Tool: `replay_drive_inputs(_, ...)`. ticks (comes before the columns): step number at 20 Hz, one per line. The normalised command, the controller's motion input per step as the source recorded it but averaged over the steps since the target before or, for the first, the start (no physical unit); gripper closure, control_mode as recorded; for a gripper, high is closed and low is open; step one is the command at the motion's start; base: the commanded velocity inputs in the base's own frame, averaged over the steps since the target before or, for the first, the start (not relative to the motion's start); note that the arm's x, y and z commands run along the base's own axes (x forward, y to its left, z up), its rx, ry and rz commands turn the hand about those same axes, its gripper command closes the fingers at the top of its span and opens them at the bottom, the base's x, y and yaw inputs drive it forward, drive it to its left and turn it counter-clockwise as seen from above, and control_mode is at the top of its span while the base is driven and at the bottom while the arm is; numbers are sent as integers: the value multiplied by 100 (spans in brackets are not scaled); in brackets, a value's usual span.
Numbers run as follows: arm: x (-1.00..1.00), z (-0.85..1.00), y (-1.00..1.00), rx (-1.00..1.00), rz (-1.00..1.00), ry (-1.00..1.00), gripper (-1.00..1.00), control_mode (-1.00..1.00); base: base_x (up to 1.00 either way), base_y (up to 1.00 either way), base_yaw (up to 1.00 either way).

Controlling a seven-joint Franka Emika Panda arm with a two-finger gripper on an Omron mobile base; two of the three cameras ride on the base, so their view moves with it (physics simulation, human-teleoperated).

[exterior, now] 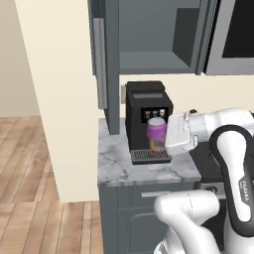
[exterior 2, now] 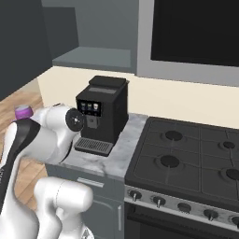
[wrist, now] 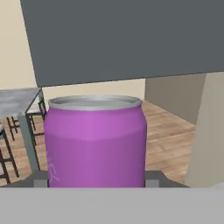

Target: Pick the can from the counter and place it in the open cabinet.

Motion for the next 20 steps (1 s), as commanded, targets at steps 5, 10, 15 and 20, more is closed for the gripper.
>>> replay_drive_inputs(5, -13, 60, -19, 0, -22, 2, 100, -100, 0, 0, 0)
replay_drive_inputs(10, -6, 54, -23, 0, -6, 0, 100, -100, 0, 0, 0)
replay_drive_inputs(15, -1, 50, -20, 0, 0, 1, 100, -100, 0, 0, 0)
replay_drive_inputs(20, 0, 59, -25, 0, 0, 0, 100, -100, 0, 0, 0)
